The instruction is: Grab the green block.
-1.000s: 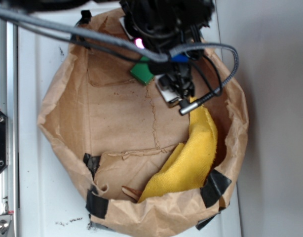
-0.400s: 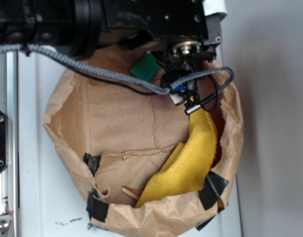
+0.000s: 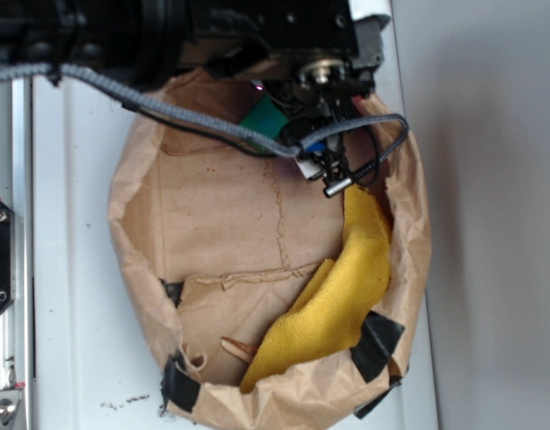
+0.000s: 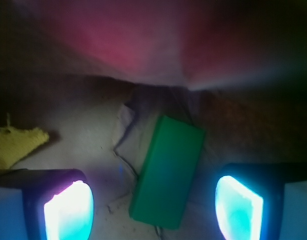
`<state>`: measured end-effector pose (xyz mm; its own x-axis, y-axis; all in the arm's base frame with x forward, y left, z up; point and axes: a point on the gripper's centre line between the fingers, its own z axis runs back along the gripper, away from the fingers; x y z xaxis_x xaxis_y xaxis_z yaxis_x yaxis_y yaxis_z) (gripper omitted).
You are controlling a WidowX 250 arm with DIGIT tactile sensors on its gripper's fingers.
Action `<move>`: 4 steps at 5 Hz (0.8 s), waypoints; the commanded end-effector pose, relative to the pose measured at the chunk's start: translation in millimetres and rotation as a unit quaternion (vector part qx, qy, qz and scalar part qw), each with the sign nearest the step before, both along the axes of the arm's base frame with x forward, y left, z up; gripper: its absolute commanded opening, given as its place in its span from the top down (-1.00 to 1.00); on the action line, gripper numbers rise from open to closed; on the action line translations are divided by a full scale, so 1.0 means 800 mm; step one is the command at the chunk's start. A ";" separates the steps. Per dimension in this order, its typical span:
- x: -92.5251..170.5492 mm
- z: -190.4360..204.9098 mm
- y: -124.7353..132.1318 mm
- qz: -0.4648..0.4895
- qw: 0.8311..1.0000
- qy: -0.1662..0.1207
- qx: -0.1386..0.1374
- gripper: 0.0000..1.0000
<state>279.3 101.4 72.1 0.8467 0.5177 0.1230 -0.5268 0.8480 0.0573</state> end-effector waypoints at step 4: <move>-0.002 -0.048 -0.012 0.085 0.996 -0.001 0.022 1.00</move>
<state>278.2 91.0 29.8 0.7462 0.6520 0.1348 -0.6652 0.7384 0.1108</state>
